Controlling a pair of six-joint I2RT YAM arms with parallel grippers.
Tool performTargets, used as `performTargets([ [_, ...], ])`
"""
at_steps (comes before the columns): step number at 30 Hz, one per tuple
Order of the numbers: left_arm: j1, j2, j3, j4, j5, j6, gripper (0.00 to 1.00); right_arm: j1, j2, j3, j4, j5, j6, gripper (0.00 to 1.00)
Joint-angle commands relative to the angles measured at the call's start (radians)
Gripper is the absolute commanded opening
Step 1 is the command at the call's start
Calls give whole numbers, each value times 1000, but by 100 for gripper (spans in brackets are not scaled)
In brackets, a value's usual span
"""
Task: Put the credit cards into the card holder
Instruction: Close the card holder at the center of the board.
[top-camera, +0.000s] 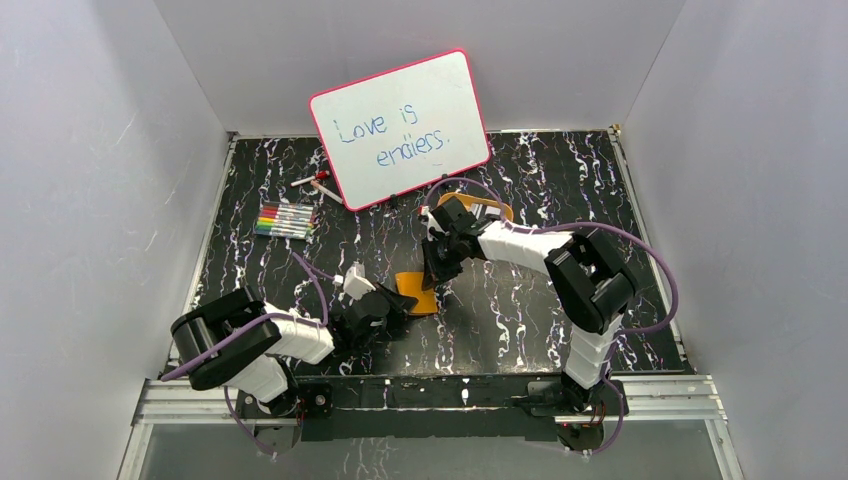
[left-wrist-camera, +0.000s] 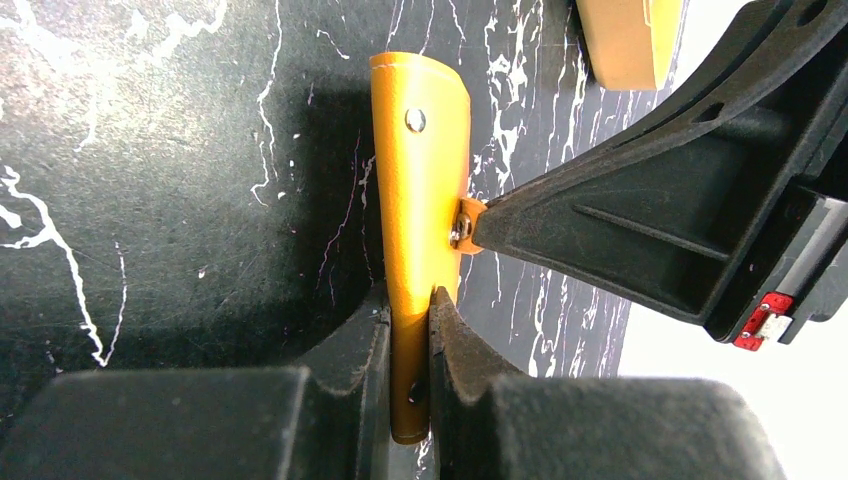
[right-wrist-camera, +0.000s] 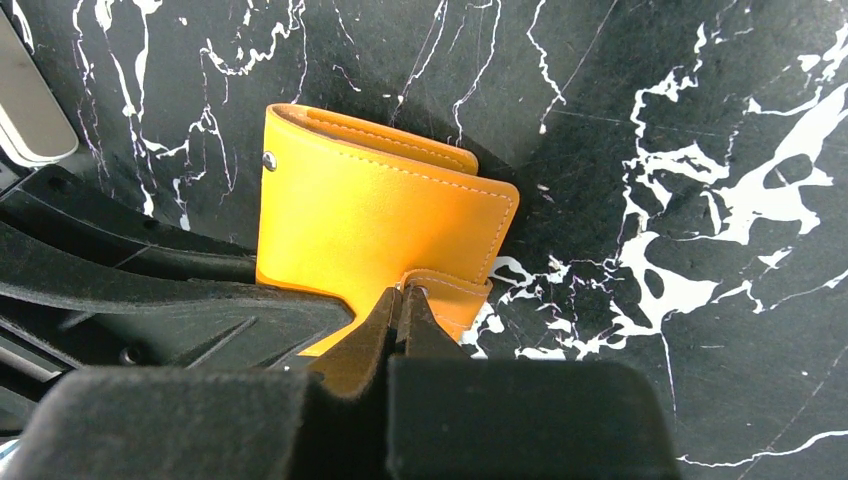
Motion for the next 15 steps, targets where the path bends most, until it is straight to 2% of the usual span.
performTargets([
  [1,1,44,-33,-187,-42,64,0,39,72,12,24,-94,1,0],
  [7,1,47,-33,-184,-44,63,0,41,101,9,16,-100,-8,0],
  [15,1,22,-36,-222,-65,57,0,22,-8,14,-13,-24,-35,0],
])
